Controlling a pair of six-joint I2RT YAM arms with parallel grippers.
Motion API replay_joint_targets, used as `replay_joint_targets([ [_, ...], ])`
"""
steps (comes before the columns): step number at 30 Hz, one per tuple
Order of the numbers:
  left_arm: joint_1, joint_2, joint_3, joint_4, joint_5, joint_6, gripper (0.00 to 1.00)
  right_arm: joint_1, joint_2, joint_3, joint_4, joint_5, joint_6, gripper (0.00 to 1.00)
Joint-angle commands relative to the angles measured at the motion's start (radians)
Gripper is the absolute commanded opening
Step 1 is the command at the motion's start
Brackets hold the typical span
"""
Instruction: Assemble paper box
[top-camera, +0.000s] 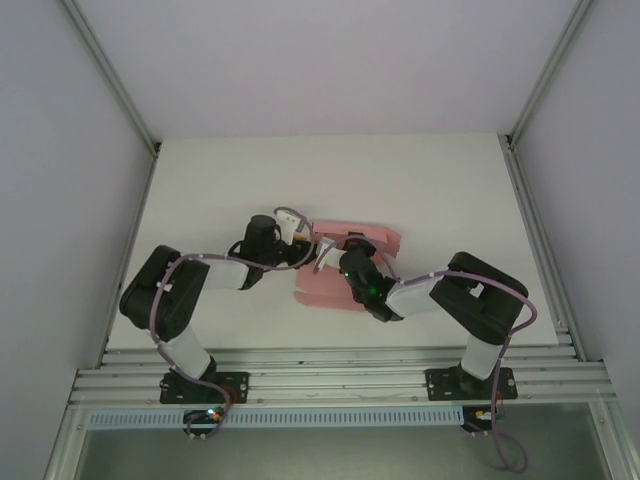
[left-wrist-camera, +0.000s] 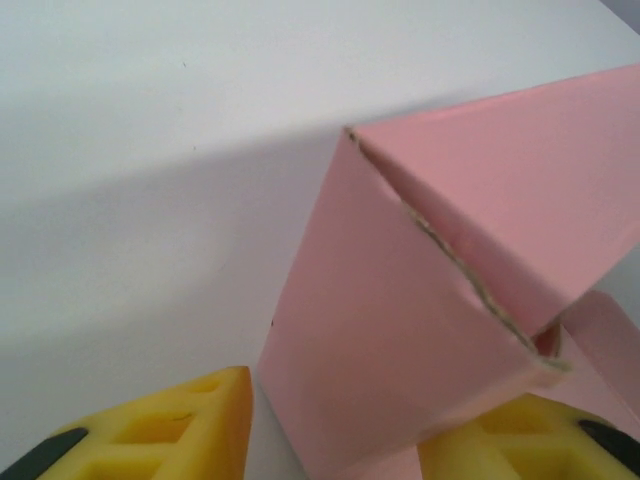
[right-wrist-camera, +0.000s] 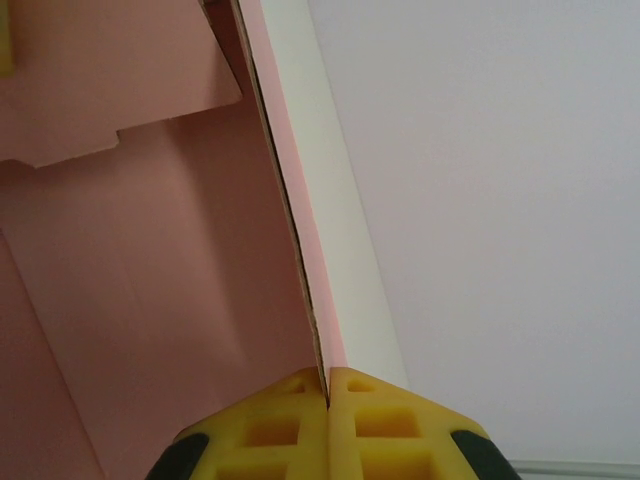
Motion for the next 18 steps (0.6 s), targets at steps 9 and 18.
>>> replay_joint_targets([
  [9, -0.066, 0.046, -0.010, 0.133, -0.216, 0.074, 0.13, 0.025, -0.039, -0.027, -0.080, -0.017, 0.151, 0.02],
  [18, -0.081, 0.055, -0.035, 0.195, -0.242, 0.097, 0.02, 0.017, -0.250, -0.066, -0.297, -0.131, 0.414, 0.54],
])
